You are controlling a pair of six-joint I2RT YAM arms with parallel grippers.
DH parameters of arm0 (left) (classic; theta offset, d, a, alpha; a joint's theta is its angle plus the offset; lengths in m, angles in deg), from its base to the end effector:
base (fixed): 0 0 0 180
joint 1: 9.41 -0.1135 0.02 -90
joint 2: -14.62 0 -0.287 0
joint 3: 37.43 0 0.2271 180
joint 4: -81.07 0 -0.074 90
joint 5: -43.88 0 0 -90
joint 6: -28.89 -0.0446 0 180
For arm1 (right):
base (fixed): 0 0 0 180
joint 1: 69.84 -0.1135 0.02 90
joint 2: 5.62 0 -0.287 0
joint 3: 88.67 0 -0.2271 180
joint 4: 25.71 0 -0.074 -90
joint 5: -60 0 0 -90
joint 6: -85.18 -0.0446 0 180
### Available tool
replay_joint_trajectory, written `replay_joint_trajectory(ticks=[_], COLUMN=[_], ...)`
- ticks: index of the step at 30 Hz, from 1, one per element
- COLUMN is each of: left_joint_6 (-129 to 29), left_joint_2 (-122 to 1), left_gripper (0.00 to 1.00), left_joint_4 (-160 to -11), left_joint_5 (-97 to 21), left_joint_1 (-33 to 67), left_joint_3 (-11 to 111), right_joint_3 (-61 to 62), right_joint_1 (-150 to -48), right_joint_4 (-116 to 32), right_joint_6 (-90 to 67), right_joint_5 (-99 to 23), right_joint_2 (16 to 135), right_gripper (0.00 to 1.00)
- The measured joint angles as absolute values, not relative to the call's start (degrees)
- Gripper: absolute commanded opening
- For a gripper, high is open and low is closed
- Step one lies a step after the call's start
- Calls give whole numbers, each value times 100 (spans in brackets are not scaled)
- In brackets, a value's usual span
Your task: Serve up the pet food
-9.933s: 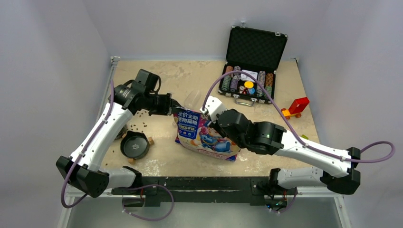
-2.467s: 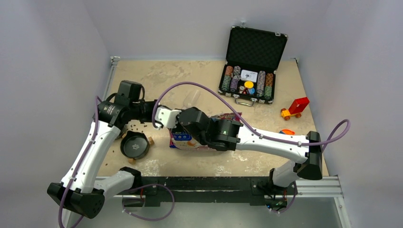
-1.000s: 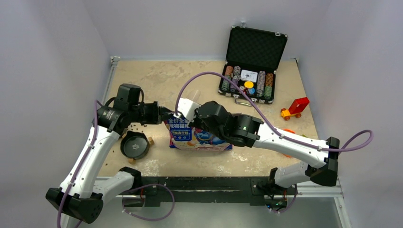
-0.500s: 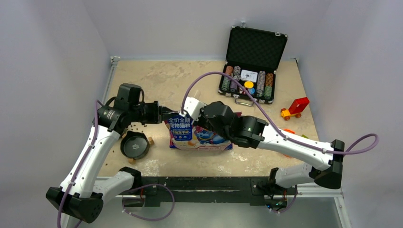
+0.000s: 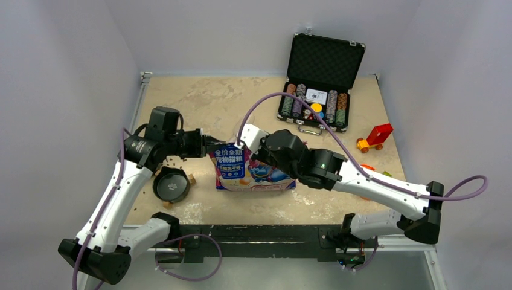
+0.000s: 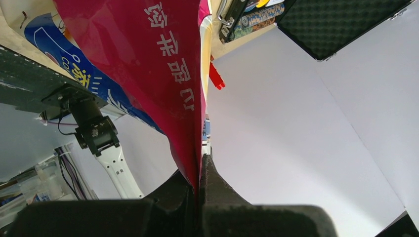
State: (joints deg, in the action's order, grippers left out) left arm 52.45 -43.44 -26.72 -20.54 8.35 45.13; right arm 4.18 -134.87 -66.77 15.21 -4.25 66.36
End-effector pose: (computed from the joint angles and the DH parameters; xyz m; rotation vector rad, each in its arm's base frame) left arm 0.1386 -0.0646 0.3667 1.9001 -2.0460 1.2404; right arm 0.1244 0.2213 0.3960 -1.1156 1.6302 0.0557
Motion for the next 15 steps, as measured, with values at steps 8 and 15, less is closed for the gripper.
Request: replay_joint_trajectory(ticks=[8,15], left_joint_6=[5280,5354], left_joint_2=[-4305,-4209], left_gripper=[0,0], left_joint_4=[-2688,-2705], left_joint_5=[-2075,-2073], left_joint_1=[835,835], left_joint_3=[4485,4406], right_joint_3=[602,645], right_joint_1=[-13242,-13146], right_joint_4=[-6583,-6587], right_joint_6=[1609,1657], right_joint_5=[-549,-556], right_joint_2=[6431,6394], right_gripper=[13,0])
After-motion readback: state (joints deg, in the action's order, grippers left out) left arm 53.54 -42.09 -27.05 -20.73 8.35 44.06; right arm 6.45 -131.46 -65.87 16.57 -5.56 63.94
